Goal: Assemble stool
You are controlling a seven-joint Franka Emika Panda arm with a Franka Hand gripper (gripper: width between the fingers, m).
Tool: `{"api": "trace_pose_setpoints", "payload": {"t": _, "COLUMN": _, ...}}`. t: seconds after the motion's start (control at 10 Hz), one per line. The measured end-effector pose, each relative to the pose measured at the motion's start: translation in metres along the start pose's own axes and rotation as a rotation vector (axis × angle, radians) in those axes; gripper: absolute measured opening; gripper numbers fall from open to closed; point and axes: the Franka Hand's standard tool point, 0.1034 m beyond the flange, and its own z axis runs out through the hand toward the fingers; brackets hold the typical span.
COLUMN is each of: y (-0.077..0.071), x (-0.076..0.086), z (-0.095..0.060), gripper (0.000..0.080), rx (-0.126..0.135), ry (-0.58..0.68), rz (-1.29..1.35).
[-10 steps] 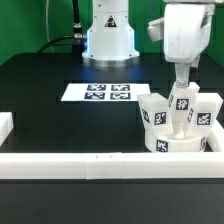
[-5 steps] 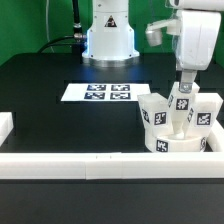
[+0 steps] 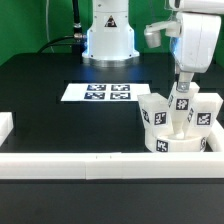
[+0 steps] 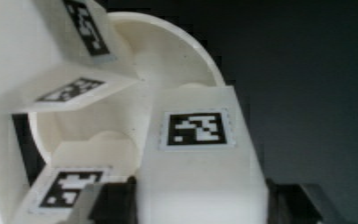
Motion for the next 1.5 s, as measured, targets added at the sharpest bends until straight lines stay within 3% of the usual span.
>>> {"api": "trace_pose_setpoints", "payload": {"t": 0.4, "y": 0.0025, "x": -0.0089, "z": 0.0009, "gripper": 0.0331, "rx": 0.001, "ry": -0.003, "rz": 0.027}}
{"api": "trace_pose_setpoints", "payload": {"t": 1.1, "y": 0.0023, "x": -0.0110, "z": 0.0022, "gripper": 0.0334, "rx": -0.008, "ry": 0.008, "rz": 0.740}}
{"api": "trace_pose_setpoints", "payload": {"t": 1.5, "y": 0.0023, "x": -0.0104, "z": 0.0024, "gripper": 0.0334, "rx": 0.005, "ry": 0.025, "rz": 1.079}}
